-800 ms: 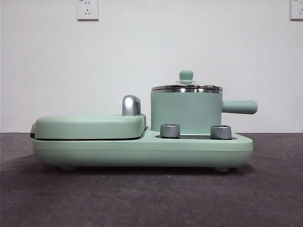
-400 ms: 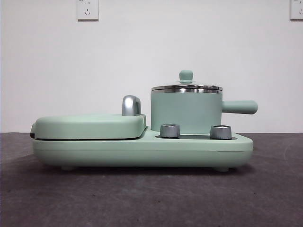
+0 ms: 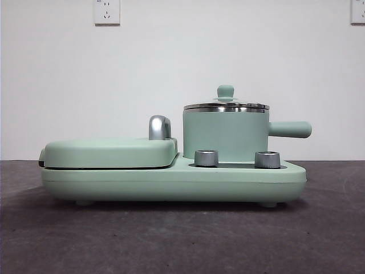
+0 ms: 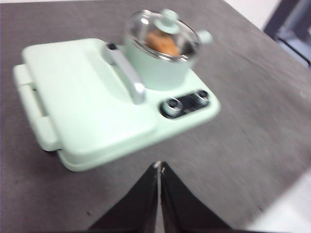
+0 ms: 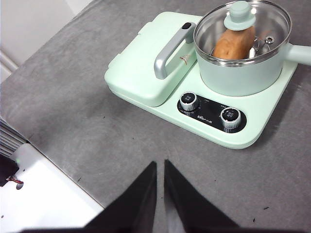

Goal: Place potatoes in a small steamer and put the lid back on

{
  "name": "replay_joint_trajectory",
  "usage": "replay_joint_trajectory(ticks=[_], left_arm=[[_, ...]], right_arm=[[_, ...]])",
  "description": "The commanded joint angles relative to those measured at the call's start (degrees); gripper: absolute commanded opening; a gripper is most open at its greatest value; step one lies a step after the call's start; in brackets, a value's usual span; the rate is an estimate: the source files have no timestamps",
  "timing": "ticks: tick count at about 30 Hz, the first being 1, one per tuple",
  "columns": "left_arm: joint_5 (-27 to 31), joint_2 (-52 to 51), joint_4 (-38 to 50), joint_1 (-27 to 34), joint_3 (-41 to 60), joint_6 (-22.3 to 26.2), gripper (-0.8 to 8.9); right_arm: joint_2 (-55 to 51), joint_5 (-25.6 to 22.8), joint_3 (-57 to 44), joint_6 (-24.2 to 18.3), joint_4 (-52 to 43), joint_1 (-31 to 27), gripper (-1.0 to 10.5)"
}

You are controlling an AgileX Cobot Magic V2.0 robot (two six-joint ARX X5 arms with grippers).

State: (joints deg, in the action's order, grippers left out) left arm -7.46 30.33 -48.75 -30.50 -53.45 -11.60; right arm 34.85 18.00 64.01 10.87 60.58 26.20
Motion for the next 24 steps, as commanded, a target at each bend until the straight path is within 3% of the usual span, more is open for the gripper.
replay_joint_trajectory(ticks=[1, 9, 14, 24], left_arm=[[0.0, -3.1, 9.2, 6.4, 8.2, 1.7, 0.06], [0.1, -17.5, 40.3, 21.6, 34.8, 3.4, 0.06], [0.5, -24.1, 43.1, 24.4, 44.4, 4.0, 0.06], [8.5, -29.9, 42.6, 26.0, 52.7, 5.1, 0.06]], right_arm=[[0.2, 0.0, 0.5, -0.4, -0.6, 0.3, 0.2], [0.2, 0.0, 0.5, -0.4, -0.7, 0.3, 0.2], [0.2, 0.0, 0.5, -0.4, -0.6, 0.3, 0.2], [0.2, 0.0, 0.5, -0.4, -0.8, 0.3, 0.2]])
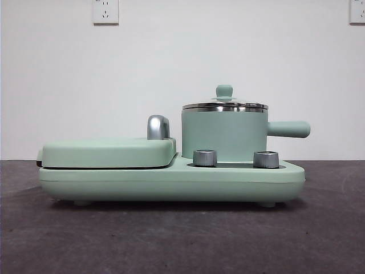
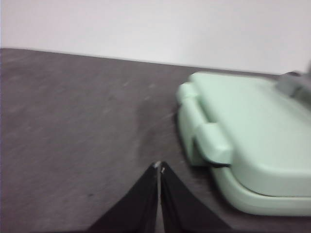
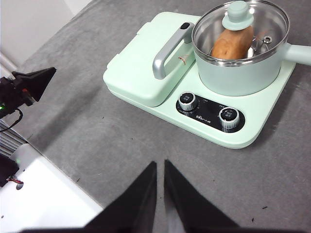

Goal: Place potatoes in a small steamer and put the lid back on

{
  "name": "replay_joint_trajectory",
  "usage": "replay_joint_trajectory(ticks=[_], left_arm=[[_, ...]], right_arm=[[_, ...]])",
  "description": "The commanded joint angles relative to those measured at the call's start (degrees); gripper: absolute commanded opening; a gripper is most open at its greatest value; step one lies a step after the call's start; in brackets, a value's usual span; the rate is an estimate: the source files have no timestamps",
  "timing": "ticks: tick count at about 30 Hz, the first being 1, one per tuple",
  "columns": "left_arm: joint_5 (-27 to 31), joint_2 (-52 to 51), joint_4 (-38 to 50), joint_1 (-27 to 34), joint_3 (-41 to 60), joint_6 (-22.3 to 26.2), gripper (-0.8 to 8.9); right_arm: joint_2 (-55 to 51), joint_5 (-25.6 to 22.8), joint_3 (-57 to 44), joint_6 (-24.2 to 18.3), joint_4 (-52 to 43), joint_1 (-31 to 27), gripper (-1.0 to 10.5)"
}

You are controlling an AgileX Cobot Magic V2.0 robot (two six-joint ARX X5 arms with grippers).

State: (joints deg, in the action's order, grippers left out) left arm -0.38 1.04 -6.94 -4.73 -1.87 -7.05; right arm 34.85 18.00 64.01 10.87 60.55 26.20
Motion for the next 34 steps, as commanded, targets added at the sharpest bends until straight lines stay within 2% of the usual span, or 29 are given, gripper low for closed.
replay_joint_trajectory(ticks=[1, 6, 30, 34], left_arm=[[2.1, -0.9, -0.2, 0.5, 1.2, 0.7, 0.06], [2.1, -0.9, -4.0, 0.8, 1.2, 2.1, 0.06], [1.9, -0.9, -3.8, 0.8, 1.1, 1.9, 0.06], [1.9, -0.9, -3.8, 0.8, 1.1, 1.9, 0.06]], right_arm=[[0.2, 0.0, 0.5, -0.4, -0.9, 0.3, 0.2], [0.2, 0.0, 0.5, -0.4, -1.0, 0.3, 0.2], [0.2, -0.2, 0.5, -1.0, -1.0, 0.3, 0.2], [-0.8, -2.5, 0.3, -2.4, -1.5, -2.6, 0.2]])
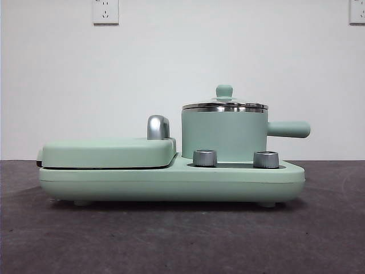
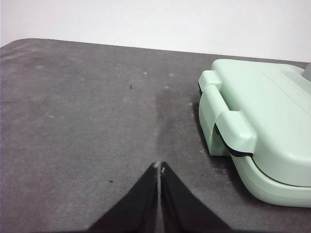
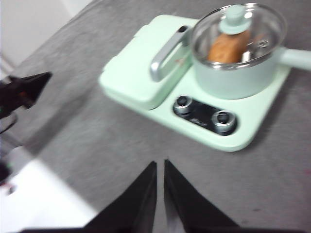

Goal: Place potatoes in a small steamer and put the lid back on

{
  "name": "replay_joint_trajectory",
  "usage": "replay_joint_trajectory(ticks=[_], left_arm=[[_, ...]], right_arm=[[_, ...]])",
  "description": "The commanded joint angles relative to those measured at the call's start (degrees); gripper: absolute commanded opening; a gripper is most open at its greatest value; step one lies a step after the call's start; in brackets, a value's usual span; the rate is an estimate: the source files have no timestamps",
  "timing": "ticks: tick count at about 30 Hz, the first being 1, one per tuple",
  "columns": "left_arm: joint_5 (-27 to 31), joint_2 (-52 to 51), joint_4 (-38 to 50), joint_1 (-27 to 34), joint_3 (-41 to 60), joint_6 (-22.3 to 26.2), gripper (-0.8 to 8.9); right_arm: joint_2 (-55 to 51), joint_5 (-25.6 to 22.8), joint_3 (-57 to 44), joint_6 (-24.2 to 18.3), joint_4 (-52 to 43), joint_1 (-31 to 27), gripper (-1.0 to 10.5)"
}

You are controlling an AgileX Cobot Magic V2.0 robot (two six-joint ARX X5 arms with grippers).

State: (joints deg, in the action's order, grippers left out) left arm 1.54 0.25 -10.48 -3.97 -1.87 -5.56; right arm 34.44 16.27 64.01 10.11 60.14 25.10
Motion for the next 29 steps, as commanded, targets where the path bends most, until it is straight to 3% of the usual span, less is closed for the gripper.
replay_joint_trajectory(ticks=[1, 7, 14, 24, 29], left_arm=[[0.0, -0.1, -0.3, 0.0, 1.1, 0.4, 0.06], [0.0, -0.1, -0.3, 0.0, 1.1, 0.4, 0.06], [0.0, -0.1, -0.3, 0.0, 1.1, 0.4, 0.06], [0.0, -0.1, -0.3, 0.0, 1.1, 0.4, 0.06], [0.0, -0.1, -0.3, 0.0, 1.1, 0.4, 0.06]], right_arm=[[-0.7, -0.7, -0.3, -2.3, -1.8, -3.2, 0.2], [-6.6, -1.8, -11.7, -4.5, -13.1, -16.1, 0.2], [-19.6, -9.0, -33.5, -5.4, -35.3, -25.7, 0.2], [-29.6, -16.8, -52.8, -8.1, -46.1, -28.1, 0.2], [-33.3, -17.3, -59.3, -8.0, -50.0, -28.0, 0.2]])
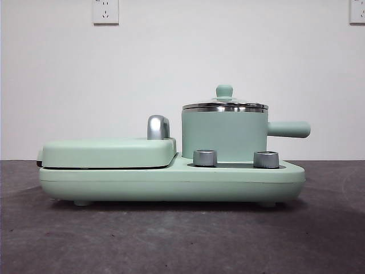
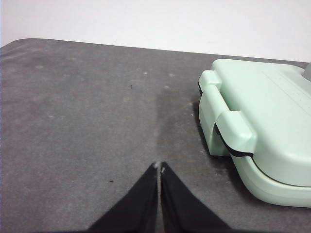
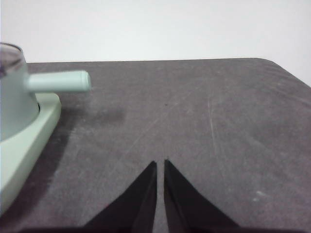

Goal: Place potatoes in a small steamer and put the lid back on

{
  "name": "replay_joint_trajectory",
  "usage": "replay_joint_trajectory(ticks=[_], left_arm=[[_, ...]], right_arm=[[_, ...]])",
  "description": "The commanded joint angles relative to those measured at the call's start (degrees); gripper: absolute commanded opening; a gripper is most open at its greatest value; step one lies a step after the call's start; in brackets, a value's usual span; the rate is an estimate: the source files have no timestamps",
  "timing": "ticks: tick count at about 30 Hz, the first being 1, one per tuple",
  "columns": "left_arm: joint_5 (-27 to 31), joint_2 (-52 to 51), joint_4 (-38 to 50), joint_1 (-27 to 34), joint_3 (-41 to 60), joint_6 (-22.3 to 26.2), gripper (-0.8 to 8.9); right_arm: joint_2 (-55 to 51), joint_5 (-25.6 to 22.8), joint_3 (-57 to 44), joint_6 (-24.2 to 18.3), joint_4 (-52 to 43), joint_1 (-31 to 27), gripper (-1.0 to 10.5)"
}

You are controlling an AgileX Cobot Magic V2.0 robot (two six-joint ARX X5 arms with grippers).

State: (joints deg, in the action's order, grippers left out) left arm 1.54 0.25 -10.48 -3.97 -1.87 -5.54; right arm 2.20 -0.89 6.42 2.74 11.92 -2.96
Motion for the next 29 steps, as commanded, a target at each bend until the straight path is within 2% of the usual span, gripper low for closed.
replay_joint_trajectory(ticks=[1, 6, 29], left_arm=[[0.0, -0.1, -0.3, 0.0, 1.1, 0.4, 0.06], [0.0, -0.1, -0.3, 0.0, 1.1, 0.4, 0.06], [0.0, -0.1, -0.3, 0.0, 1.1, 0.4, 0.06]], right_arm=[[-1.7, 0.0, -2.7, -0.6, -2.5, 0.2, 0.2], [-2.0, 1.0, -5.8, -0.7, -2.4, 0.3, 0.2], [-2.0, 1.3, -5.7, -1.5, -3.1, 1.3, 0.2]])
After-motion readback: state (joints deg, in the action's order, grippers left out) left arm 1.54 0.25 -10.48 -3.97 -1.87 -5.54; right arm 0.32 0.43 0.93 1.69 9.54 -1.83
